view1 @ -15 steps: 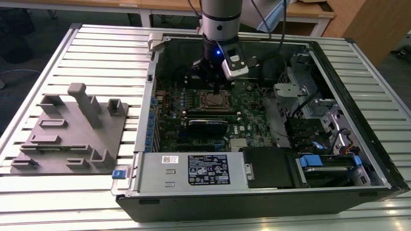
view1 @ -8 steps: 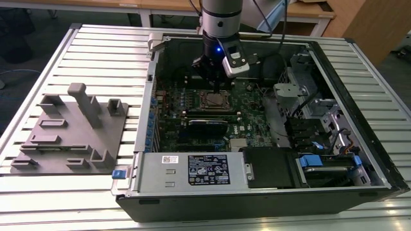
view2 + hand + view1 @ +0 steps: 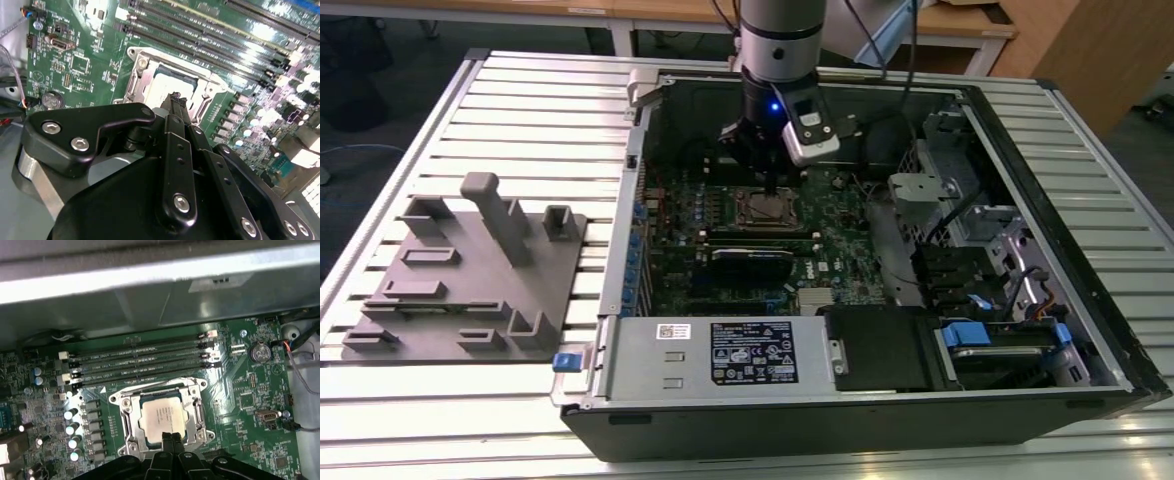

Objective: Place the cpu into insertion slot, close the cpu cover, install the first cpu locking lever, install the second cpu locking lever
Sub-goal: 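Install the second cpu locking lever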

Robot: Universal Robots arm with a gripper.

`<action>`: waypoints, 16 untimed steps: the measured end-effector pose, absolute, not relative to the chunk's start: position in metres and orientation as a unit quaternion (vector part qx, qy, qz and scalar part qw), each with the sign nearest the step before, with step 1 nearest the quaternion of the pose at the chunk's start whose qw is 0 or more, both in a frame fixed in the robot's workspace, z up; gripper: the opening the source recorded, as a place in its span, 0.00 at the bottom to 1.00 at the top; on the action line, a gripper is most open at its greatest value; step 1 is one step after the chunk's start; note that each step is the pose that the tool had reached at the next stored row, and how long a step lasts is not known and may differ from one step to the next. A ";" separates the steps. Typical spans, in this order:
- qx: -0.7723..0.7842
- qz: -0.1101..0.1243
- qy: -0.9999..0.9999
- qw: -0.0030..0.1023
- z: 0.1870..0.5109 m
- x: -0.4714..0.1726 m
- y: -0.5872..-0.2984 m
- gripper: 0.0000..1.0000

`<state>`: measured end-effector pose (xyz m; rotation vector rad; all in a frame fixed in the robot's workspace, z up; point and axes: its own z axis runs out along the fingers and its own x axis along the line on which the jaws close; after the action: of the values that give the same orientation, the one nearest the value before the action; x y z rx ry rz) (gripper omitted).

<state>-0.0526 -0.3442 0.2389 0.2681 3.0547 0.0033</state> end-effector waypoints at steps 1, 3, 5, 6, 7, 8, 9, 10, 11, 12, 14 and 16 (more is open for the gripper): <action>0.087 0.001 0.995 0.038 0.239 -0.053 -0.346 0.10; 0.087 0.001 0.995 0.038 0.239 -0.053 -0.349 0.10; 0.087 0.001 0.995 0.038 0.239 -0.053 -0.352 0.10; 0.087 0.001 0.995 0.038 0.239 -0.053 -0.354 0.10; 0.087 0.001 0.995 0.038 0.239 -0.053 -0.355 0.10; 0.087 0.001 0.995 0.038 0.239 -0.053 -0.357 0.10; 0.087 0.001 0.995 0.038 0.239 -0.053 -0.358 0.10; 0.087 0.001 0.995 0.038 0.239 -0.053 -0.360 0.10; 0.087 0.001 0.995 0.038 0.239 -0.053 -0.361 0.10; 0.087 0.001 0.995 0.038 0.239 -0.053 -0.362 0.10; 0.087 0.001 0.995 0.038 0.239 -0.053 -0.364 0.10; 0.087 0.001 0.995 0.038 0.239 -0.053 -0.366 0.10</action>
<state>-0.0526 -0.3661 0.2389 0.2681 3.0547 0.0033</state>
